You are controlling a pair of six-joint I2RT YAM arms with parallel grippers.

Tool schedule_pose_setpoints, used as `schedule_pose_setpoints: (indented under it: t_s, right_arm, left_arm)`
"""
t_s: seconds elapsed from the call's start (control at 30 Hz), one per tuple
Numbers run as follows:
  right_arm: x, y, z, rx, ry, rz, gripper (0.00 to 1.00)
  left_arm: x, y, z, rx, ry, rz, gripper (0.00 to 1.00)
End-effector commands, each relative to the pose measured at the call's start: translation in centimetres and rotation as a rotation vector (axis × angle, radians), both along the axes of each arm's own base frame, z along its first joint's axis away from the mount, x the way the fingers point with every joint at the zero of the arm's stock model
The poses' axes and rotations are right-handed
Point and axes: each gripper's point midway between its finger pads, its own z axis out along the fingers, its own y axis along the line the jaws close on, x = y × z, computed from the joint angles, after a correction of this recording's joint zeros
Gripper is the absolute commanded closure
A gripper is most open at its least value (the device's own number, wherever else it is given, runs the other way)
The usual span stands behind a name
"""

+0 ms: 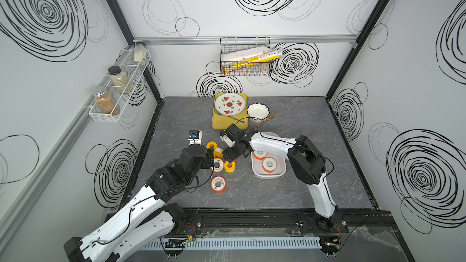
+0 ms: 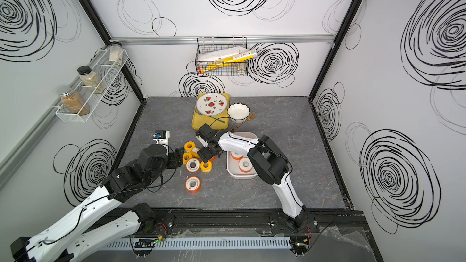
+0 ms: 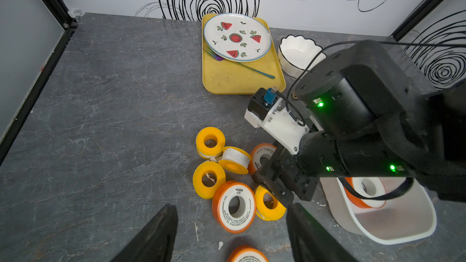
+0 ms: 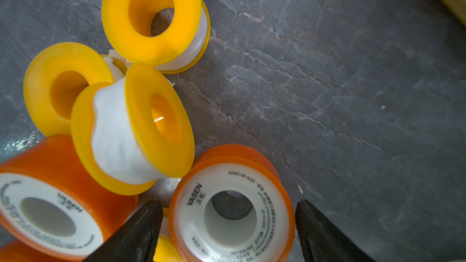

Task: Put the sealing tape into the storage box
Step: Pick up the sealing tape at the center of the board.

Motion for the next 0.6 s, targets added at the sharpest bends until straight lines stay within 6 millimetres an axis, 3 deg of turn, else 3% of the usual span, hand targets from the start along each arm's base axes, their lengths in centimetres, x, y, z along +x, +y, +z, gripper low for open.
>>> schedule_pose_setpoints:
  t_s: [0.0,0.33,0.47,0.57]
  right_arm:
    - [-0.2,-0.1,-1.4,-0.051,0.014,0.000,0.17]
    - [-0.2,0.0,-2.1,-0.069,0.023,-0.006,0.33]
    - [-0.1,0.2,-0.9,-0.048,0.014,-0.006,0.44]
    - [0.0,0.4,0.6,-0.022,-0.006,-0.007,0.45]
  left_arm:
    - [0.3,0.2,0.1,0.000,-0.012,0.017,0.25]
    - [0.4,0.2,0.0,0.005,-0.008,0.015,0.25]
    - [0.4,0.1,0.0,0.004,-0.008,0.012,0.25]
    - [0.4,0.1,-0.1,0.007,-0.005,0.014,0.25]
